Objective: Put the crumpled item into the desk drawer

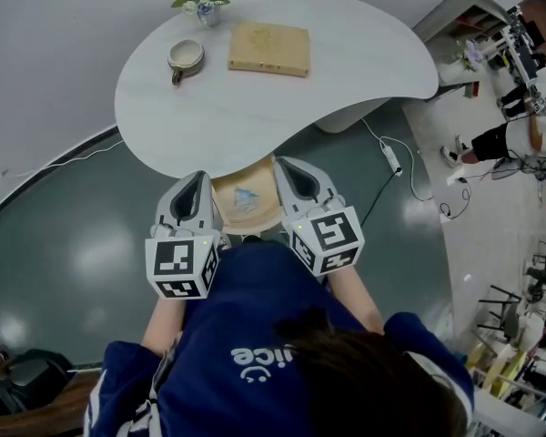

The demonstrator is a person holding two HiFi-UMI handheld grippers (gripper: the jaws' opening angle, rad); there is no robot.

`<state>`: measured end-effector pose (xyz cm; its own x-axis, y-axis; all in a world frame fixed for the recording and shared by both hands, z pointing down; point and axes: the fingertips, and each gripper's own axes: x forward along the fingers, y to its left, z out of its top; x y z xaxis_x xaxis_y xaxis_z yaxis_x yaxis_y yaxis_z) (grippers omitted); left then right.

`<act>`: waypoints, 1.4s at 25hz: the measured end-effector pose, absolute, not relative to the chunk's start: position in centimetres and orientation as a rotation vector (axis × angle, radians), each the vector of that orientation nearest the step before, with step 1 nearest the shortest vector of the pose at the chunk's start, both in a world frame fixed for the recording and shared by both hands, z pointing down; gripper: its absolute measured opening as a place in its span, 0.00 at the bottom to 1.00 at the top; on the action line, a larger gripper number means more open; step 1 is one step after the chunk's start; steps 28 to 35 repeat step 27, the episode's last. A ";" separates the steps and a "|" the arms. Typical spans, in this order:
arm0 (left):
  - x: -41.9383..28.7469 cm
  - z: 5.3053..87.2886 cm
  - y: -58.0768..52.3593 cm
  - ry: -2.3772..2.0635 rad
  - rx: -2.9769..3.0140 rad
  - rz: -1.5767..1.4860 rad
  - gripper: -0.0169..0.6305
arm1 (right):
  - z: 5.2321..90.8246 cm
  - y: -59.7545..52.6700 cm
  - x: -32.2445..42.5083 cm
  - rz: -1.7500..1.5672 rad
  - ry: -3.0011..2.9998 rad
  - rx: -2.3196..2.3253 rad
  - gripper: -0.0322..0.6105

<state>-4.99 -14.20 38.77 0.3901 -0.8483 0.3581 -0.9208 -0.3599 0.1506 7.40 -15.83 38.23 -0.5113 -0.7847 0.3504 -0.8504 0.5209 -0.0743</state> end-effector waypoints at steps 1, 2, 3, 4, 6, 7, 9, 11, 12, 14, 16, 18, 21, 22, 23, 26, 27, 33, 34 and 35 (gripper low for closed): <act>-5.0 38.8 -14.2 -1.542 2.328 0.313 0.03 | 38.3 -15.8 7.3 0.346 -2.492 1.369 0.06; -4.9 38.8 -14.2 -1.541 2.327 0.313 0.03 | 38.3 -15.8 7.3 0.351 -2.495 1.365 0.06; -4.9 38.8 -14.2 -1.540 2.328 0.314 0.03 | 38.4 -15.8 7.2 0.355 -2.498 1.363 0.06; -4.9 38.8 -14.2 -1.540 2.327 0.314 0.03 | 38.4 -15.8 7.2 0.356 -2.499 1.359 0.06; -5.0 38.9 -14.2 -1.540 2.325 0.315 0.03 | 38.5 -15.7 7.1 0.350 -2.493 1.353 0.06; -5.0 38.9 -14.2 -1.539 2.325 0.315 0.03 | 38.6 -15.7 7.1 0.347 -2.490 1.351 0.06; -5.0 38.9 -14.2 -1.538 2.325 0.314 0.03 | 38.6 -15.7 7.1 0.345 -2.486 1.353 0.06; -5.0 38.9 -14.1 -1.536 2.325 0.315 0.03 | 38.6 -15.6 7.1 0.346 -2.482 1.357 0.06; -5.0 38.9 -14.0 -1.534 2.325 0.315 0.03 | 38.6 -15.5 7.2 0.347 -2.480 1.360 0.06; -5.0 39.0 -14.0 -1.530 2.325 0.315 0.03 | 38.7 -15.4 7.2 0.349 -2.475 1.365 0.06; -5.0 39.0 -14.0 -1.528 2.324 0.316 0.03 | 38.8 -15.4 7.3 0.353 -2.472 1.368 0.06; -5.1 39.1 -14.0 -1.528 2.323 0.319 0.03 | 38.9 -15.5 7.3 0.356 -2.471 1.370 0.06; -5.2 39.2 -14.0 -1.529 2.320 0.324 0.03 | 39.0 -15.5 7.3 0.356 -2.470 1.367 0.06; -5.2 39.3 -14.0 -1.528 2.319 0.325 0.03 | 39.1 -15.5 7.2 0.356 -2.469 1.365 0.06; -5.2 39.3 -14.0 -1.528 2.318 0.325 0.03 | 39.1 -15.5 7.2 0.356 -2.468 1.363 0.06; -5.1 39.4 -14.2 -1.527 2.317 0.327 0.03 | 39.3 -15.6 7.2 0.356 -2.468 1.358 0.06; -5.1 39.4 -14.3 -1.527 2.317 0.327 0.03 | 39.3 -15.7 7.2 0.355 -2.469 1.357 0.06; -5.1 39.4 -14.3 -1.527 2.317 0.327 0.03 | 39.3 -15.7 7.2 0.355 -2.469 1.357 0.06; -5.1 39.4 -14.3 -1.527 2.317 0.327 0.03 | 39.3 -15.7 7.2 0.355 -2.469 1.357 0.06; -5.1 39.4 -14.3 -1.527 2.317 0.327 0.03 | 39.3 -15.7 7.2 0.355 -2.469 1.357 0.06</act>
